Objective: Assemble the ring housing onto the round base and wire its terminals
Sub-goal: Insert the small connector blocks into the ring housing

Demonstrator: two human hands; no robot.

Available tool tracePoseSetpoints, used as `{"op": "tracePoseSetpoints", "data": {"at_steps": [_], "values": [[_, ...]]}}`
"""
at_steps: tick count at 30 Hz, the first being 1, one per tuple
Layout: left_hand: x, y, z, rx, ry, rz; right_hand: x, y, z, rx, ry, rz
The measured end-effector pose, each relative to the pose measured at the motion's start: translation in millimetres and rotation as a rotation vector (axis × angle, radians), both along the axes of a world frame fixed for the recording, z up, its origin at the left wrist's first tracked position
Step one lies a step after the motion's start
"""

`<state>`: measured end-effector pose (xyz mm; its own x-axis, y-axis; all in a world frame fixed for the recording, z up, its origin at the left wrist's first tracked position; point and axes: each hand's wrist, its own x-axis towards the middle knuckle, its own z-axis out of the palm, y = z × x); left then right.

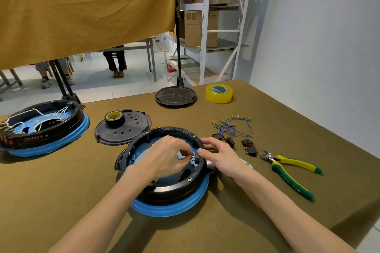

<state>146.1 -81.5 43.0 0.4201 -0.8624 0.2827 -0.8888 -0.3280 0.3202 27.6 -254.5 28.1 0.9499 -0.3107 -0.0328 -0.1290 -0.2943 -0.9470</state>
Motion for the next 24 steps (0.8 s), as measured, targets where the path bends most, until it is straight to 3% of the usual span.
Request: {"op": "tracePoseSetpoints", "data": {"at_steps": [8, 10, 12, 14, 17, 21, 24], "values": [[4, 14, 2, 0.021, -0.024, 0.112, 1, -1, -2, 0.024, -0.028, 0.002], [6, 21, 1, -0.002, -0.088, 0.179, 0, -6, -4, -0.072, -0.119, -0.108], [7, 31, -3, -0.058, -0.152, 0.284, 0, -20, -4, -0.23, -0.227, -0.355], [9, 42, -6, -0.066, -0.158, 0.397, 3, -41, -4, -0.499, -0.127, -0.514], [11, 55, -10, -0.038, -0.077, 0.471, 9, -59, -13, -0.872, 0.309, -0.475], [3, 60, -15, -0.131, 0.025, 0.532, 16, -62, -19, -0.957, 0.262, -0.508], [-2, 60, -15, -0.183, 0.051, 0.57, 14, -63, -17, -0.804, 0.146, -0.494]]}}
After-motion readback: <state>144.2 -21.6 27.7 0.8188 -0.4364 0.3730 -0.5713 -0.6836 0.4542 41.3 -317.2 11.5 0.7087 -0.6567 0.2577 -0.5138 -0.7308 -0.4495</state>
